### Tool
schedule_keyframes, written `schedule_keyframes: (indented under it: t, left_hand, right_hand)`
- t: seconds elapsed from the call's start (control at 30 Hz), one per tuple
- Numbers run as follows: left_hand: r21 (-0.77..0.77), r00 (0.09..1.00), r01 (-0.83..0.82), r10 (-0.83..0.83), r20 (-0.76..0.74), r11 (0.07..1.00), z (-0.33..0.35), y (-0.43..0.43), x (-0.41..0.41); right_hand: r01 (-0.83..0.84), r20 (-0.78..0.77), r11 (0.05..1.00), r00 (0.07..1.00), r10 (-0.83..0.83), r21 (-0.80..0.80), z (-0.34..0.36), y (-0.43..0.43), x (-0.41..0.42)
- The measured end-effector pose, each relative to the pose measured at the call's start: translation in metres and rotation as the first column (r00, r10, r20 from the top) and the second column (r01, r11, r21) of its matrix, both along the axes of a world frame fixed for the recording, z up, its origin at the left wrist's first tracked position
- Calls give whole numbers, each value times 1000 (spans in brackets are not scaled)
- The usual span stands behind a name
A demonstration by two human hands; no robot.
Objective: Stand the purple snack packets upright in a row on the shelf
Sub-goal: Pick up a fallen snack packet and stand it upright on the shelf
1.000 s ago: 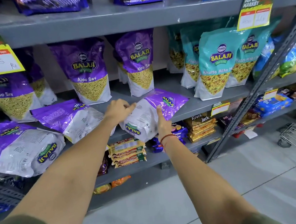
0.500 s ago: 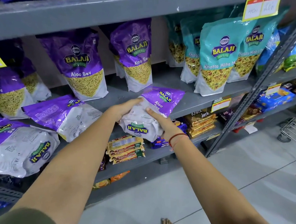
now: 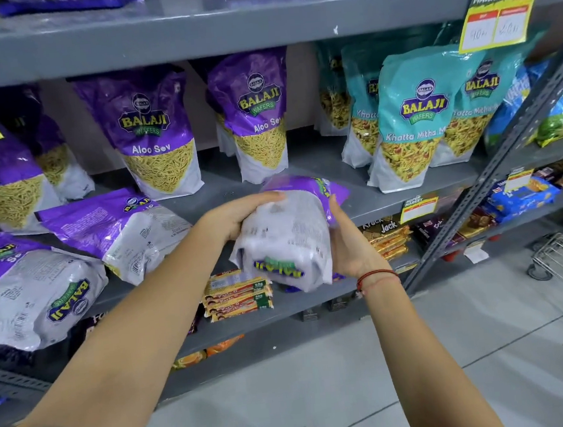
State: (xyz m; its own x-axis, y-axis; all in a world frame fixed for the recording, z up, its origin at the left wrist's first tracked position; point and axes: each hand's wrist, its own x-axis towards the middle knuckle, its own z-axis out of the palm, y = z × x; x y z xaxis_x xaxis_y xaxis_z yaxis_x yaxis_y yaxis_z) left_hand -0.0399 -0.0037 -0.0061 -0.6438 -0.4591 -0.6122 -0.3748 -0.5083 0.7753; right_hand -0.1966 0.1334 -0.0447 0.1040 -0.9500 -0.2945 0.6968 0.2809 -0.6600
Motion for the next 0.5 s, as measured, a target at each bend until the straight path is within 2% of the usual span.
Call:
schedule_keyframes:
  t: [0.07,0.13,0.23,0.33,0.5]
  left_hand:
    - [-100,999,48,-50,-15,994,3,1,-1]
    - [-159,995,32,-46,-87,987,7,2,-3]
    - [-242,965,-120,55,-256,963,20,-3,-6]
    - [-322,903,-302,161,-398,897,36,-13,-4]
    - [-404,794,-524,259,-550,750,68,-27,3]
  right_hand:
    - [79,-13,997,997,-79,22,5,-7,-5]
    - [195,-94,981,976,-196,-26,9,-15,-8]
    - [289,-240,941,914,-326,-179,21,-28,-11]
    - [365,-301,873,835,-460,-323,40,-45,-17]
    - [319,-361,779,748,-557,-540,89,-71,-39]
